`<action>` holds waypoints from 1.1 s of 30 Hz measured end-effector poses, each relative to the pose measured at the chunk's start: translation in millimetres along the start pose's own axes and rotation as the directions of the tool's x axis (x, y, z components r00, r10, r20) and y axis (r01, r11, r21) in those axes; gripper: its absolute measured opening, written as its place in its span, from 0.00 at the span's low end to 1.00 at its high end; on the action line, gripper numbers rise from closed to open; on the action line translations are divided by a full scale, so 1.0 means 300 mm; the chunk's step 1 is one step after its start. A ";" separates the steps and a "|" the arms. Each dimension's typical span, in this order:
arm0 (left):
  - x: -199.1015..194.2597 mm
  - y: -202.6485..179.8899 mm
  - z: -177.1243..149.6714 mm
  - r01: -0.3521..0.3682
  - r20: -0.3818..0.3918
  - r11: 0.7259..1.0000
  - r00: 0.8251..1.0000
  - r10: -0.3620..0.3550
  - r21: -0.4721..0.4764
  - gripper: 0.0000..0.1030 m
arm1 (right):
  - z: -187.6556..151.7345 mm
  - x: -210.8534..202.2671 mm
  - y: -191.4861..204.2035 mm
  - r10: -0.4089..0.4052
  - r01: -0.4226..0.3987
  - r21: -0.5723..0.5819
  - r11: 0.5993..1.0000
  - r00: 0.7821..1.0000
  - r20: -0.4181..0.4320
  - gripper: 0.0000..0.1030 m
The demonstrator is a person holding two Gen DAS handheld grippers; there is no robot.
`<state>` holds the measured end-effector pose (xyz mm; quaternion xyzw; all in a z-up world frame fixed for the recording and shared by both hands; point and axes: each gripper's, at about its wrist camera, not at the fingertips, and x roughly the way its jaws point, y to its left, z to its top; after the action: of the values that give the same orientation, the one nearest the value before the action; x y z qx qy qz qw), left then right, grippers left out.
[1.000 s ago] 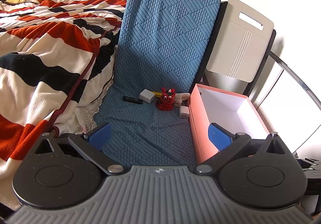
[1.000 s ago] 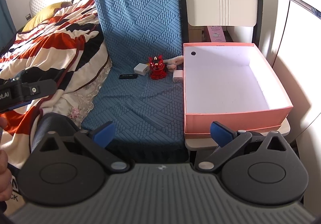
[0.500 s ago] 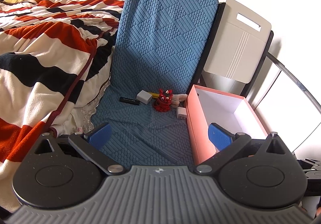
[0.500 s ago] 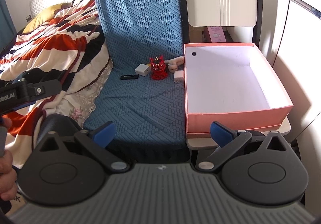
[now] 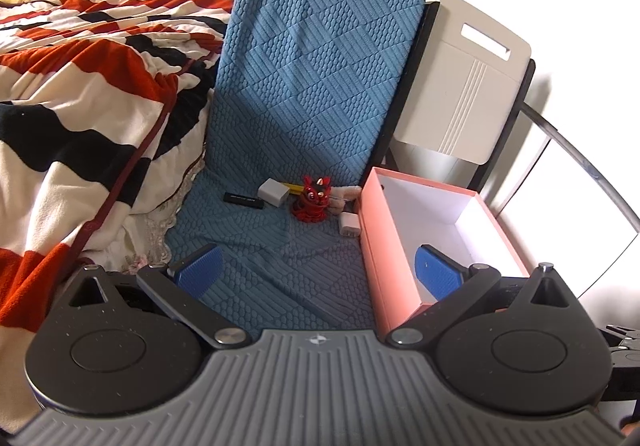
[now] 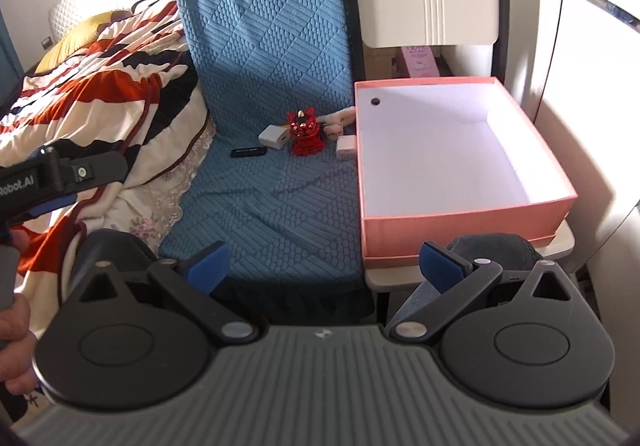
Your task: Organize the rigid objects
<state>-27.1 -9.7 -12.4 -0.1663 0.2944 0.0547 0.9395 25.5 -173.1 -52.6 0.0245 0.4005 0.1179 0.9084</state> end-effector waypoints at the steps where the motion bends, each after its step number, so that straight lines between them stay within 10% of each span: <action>1: 0.005 -0.001 0.000 0.003 -0.002 1.000 1.000 -0.003 0.001 1.00 | -0.001 0.000 0.000 0.003 -0.003 0.002 1.000 1.000 0.000 1.00; 33: 0.502 0.039 -0.012 0.009 -0.029 0.999 1.000 -0.008 0.039 1.00 | -0.012 0.400 -0.001 0.002 -0.004 -0.035 0.999 0.999 -0.034 0.94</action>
<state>92.2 0.7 -104.5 -0.1498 0.3082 0.0425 0.9385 100.9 -145.4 -141.7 0.0069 0.4136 0.1267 0.9016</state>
